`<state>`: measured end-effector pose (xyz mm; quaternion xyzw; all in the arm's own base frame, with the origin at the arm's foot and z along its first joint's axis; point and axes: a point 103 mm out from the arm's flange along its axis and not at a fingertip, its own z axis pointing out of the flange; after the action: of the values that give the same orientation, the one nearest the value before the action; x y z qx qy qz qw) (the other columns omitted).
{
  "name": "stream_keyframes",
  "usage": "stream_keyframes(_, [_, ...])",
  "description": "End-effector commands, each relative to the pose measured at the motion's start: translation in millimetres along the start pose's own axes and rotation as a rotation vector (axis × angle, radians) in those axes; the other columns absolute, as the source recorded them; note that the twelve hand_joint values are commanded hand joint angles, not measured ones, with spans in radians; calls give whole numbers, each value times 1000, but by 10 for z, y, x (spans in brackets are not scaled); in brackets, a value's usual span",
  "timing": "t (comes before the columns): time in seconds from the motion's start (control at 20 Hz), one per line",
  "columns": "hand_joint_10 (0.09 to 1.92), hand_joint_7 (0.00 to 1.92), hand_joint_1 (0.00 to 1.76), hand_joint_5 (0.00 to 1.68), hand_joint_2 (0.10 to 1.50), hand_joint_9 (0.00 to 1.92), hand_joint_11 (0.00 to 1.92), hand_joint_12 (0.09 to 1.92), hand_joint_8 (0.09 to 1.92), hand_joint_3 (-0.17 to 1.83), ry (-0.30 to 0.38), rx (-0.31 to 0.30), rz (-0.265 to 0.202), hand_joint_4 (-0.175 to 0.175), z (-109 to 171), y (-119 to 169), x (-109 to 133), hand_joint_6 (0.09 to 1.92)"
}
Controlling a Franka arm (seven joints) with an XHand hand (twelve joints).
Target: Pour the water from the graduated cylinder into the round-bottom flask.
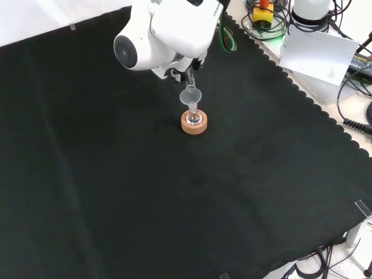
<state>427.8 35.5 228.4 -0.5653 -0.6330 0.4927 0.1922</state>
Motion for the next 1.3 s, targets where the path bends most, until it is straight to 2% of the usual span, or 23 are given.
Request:
stream_keyframes(0.05, [531,774,1331,852,1217,1096,972,881,1354,-1,6,-34,-28,-73,-28,1,100,860])
stream_keyframes(0.3, [532,776,1332,856,1216,1095,972,880,1351,-1,13,-53,-38,-74,-21,-18,67,861])
stream_keyframes(0.6, [534,779,1332,860,1215,1095,972,880,1348,-1,64,-132,-68,-74,20,-105,-44,862])
stream_keyframes(1.05, [539,788,1334,865,1211,1102,975,878,1335,-3,292,-368,-192,-75,188,-181,-309,860])
stream_keyframes(1.15, [540,790,1335,865,1210,1103,976,878,1333,-3,339,-440,-210,-75,228,-189,-360,860])
stream_keyframes(1.3, [540,791,1335,866,1209,1105,978,878,1331,-3,404,-511,-233,-76,261,-191,-426,860])
